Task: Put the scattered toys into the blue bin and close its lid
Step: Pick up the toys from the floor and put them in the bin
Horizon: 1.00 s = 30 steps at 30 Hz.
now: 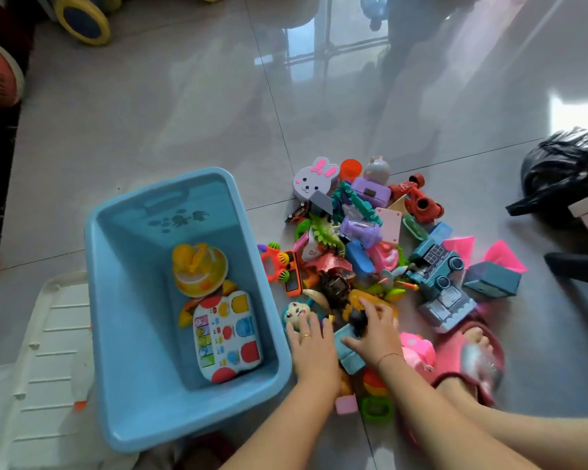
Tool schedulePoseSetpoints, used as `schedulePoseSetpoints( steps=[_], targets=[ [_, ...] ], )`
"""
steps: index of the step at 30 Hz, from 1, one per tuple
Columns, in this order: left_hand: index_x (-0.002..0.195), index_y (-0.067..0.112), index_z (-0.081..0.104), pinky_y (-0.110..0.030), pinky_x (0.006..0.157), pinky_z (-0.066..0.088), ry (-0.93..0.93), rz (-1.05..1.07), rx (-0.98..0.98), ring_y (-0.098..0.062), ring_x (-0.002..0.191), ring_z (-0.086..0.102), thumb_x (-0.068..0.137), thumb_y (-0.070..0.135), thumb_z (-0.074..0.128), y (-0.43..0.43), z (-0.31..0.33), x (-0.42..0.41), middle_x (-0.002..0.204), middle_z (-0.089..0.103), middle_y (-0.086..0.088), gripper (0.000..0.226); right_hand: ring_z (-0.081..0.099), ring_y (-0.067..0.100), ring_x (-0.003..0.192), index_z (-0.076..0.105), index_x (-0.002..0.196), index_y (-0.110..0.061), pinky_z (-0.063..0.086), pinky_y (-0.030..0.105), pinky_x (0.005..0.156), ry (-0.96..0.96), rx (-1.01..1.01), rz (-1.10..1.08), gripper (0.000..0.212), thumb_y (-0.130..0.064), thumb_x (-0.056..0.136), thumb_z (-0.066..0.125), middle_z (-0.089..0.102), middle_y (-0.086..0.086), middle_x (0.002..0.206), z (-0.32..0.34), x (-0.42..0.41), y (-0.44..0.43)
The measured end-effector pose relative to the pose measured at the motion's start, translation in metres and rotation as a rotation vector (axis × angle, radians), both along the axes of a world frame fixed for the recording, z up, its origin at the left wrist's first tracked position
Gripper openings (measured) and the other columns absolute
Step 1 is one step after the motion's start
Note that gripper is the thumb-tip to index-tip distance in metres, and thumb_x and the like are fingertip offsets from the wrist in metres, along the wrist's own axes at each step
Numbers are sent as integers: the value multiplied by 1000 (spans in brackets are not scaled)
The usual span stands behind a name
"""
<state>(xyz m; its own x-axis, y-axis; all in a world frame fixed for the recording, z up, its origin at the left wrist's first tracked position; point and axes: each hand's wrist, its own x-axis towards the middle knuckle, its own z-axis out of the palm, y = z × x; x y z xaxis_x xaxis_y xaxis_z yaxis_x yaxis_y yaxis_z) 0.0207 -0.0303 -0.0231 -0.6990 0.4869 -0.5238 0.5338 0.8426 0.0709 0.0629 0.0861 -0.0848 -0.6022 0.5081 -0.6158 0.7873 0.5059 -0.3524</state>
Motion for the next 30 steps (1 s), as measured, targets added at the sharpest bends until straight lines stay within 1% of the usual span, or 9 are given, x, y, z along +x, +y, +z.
schedulePoseSetpoints(
  steps=[2, 4, 6, 8, 12, 15, 18, 23, 30],
  targets=[
    [150, 5, 0, -50, 116, 1, -33, -125, -201, -36, 145, -2, 98, 14, 42, -6, 1, -6, 158, -5, -16, 67, 41, 30, 124, 29, 140, -35, 43, 42, 100, 4, 73, 113, 82, -40, 71, 74, 29, 7, 139, -4, 0, -4],
    [149, 6, 12, -43, 112, 27, -13, -118, -196, -36, 142, 18, 94, 10, 49, -13, -10, -10, 158, 1, -17, 66, 47, 28, 115, 38, 133, -32, 48, 38, 92, 43, 124, 144, 66, -37, 76, 70, 37, 6, 129, -7, -1, -5],
    [127, 10, 52, -38, 78, 56, 16, 23, -74, -36, 116, 54, 69, 10, 79, -14, -21, -12, 145, 31, -19, 64, 51, 26, 108, 49, 122, -26, 48, 34, 85, 76, 115, 126, 46, -33, 81, 67, 44, 6, 118, -10, -5, -3],
    [88, 10, 69, -29, 46, 53, -19, 86, -14, -29, 80, 67, 35, 11, 94, -13, -20, -14, 107, 58, -16, 58, 52, 24, 104, 56, 113, -22, 47, 33, 84, 127, 45, 56, 36, -30, 81, 68, 48, 5, 113, -12, -9, 1],
    [114, 14, 53, -34, 80, 45, -136, 278, 232, -25, 104, 54, 92, 28, 56, -7, -11, -13, 116, 56, -6, 27, 56, 20, 91, 63, 96, -15, 44, 29, 78, 385, -224, -411, 23, -20, 77, 74, 61, 5, 99, 6, -23, 13],
    [114, 21, 58, -30, 80, 43, -209, 505, 473, -19, 101, 57, 89, 41, 58, -5, 11, -14, 110, 61, 3, 32, 57, 20, 79, 62, 94, -17, 48, 31, 65, 560, -445, -758, 16, -20, 81, 71, 61, 7, 94, 35, -34, 24],
    [104, 26, 61, -24, 75, 50, -413, 662, 730, -10, 92, 59, 84, 42, 66, -6, 35, -16, 102, 62, 8, 27, 55, 14, 70, 61, 90, -21, 45, 24, 62, 676, -630, -853, 5, -20, 87, 64, 58, 4, 87, 67, -45, 30],
    [103, 22, 64, -14, 65, 50, -462, 790, 1046, -7, 92, 61, 81, 39, 70, -17, 89, -27, 101, 66, 4, 29, 57, 14, 73, 61, 103, -15, 48, 20, 56, 804, -704, -752, 18, -24, 88, 62, 59, 8, 95, 132, -57, 23],
    [100, 17, 63, -8, 67, 47, 71, 916, 1255, 7, 74, 59, 85, 26, 69, -72, 152, -74, 88, 64, 12, 19, 62, 16, 91, 62, 102, -18, 55, 31, 78, 796, -514, -264, 24, -23, 81, 71, 64, 1, 99, 174, -78, -48]
  ],
)
